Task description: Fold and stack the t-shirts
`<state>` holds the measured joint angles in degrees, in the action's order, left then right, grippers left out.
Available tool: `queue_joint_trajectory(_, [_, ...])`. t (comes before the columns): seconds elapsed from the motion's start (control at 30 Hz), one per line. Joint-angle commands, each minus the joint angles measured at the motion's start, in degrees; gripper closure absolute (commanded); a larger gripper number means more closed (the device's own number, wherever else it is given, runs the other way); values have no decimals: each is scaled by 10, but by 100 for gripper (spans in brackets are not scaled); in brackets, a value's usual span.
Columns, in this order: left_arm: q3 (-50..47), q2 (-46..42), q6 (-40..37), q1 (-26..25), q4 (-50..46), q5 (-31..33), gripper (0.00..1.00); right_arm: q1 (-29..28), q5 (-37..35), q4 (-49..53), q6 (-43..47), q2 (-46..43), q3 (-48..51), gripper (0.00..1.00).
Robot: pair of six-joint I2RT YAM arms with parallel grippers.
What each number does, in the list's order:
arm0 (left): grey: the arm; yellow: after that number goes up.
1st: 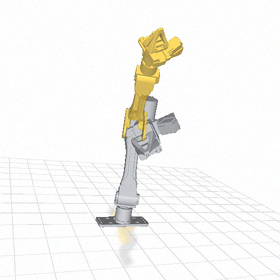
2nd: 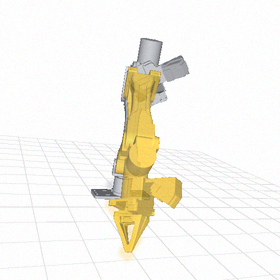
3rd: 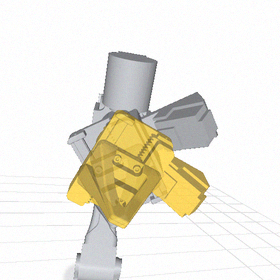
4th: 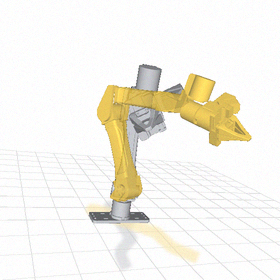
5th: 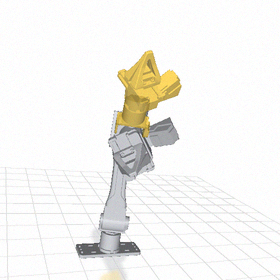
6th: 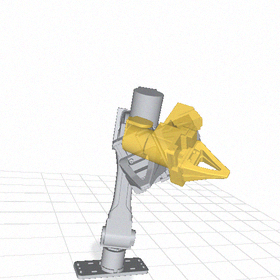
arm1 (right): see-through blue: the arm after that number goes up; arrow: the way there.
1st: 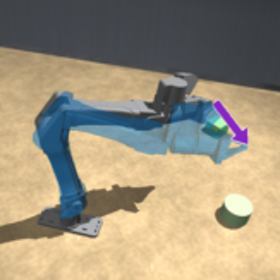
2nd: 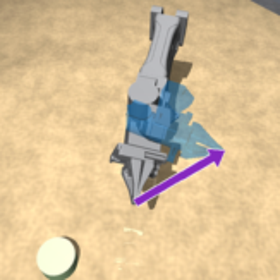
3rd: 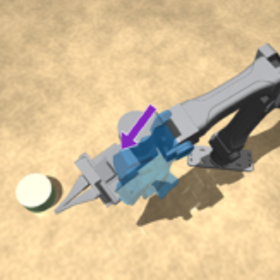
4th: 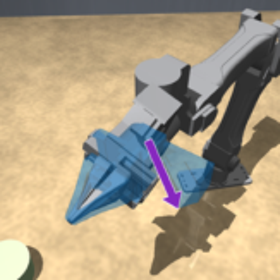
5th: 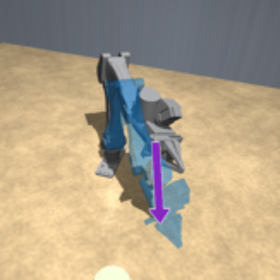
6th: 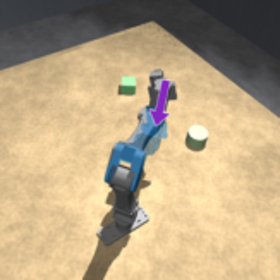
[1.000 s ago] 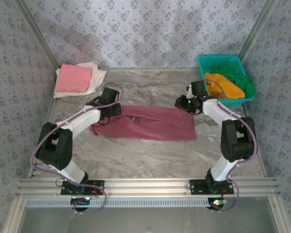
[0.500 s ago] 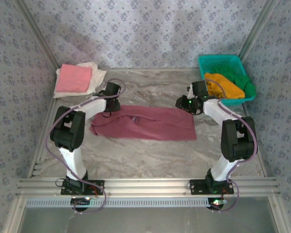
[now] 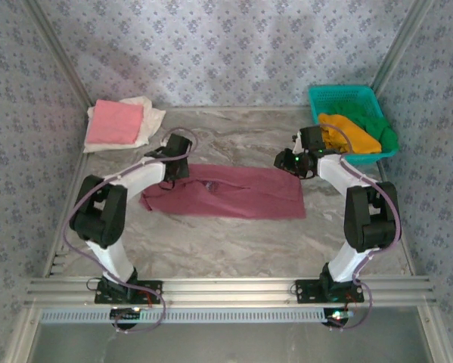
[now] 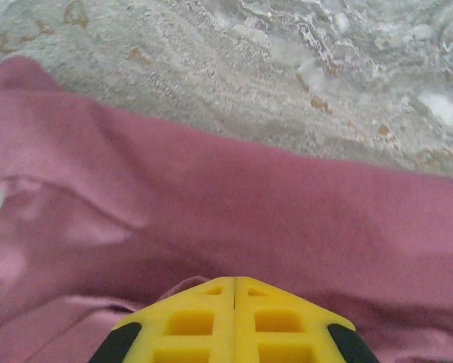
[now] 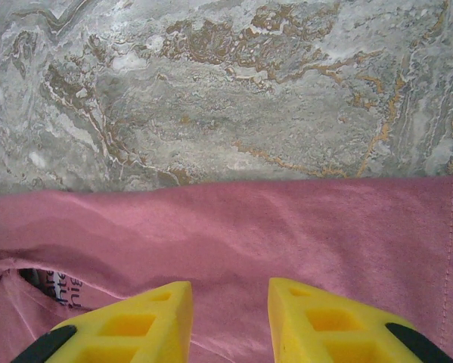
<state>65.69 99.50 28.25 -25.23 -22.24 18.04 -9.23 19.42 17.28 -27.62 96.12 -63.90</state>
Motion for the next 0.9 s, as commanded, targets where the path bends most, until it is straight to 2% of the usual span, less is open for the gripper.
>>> queue_joint_trajectory(0.0, [-33,-52,48,-18,-6,52,100,3,11,-3,9,-4,2,65])
queue_joint_trajectory(0.2, [-117,-98,124,-62,26,95,100,3,17,-8,9,3,-1,63])
queue_joint_trajectory(0.37, [-167,-119,210,-128,36,143,65,3,20,-10,9,10,-1,62])
queue_joint_trajectory(0.5, [-161,-133,200,-167,35,148,62,2,23,-11,8,16,-5,61])
queue_joint_trajectory(0.63, [-135,-173,142,-157,32,145,66,-2,27,-10,10,22,-14,61])
queue_joint_trajectory(0.7, [-130,-190,109,-131,43,110,53,-5,28,-8,10,24,-18,61])
queue_joint_trajectory(0.8, [-109,-181,120,-64,11,28,46,-8,29,-10,8,22,-19,61])
queue_joint_trajectory(0.87, [-115,-178,117,-57,11,32,45,-9,28,-10,9,21,-18,61])
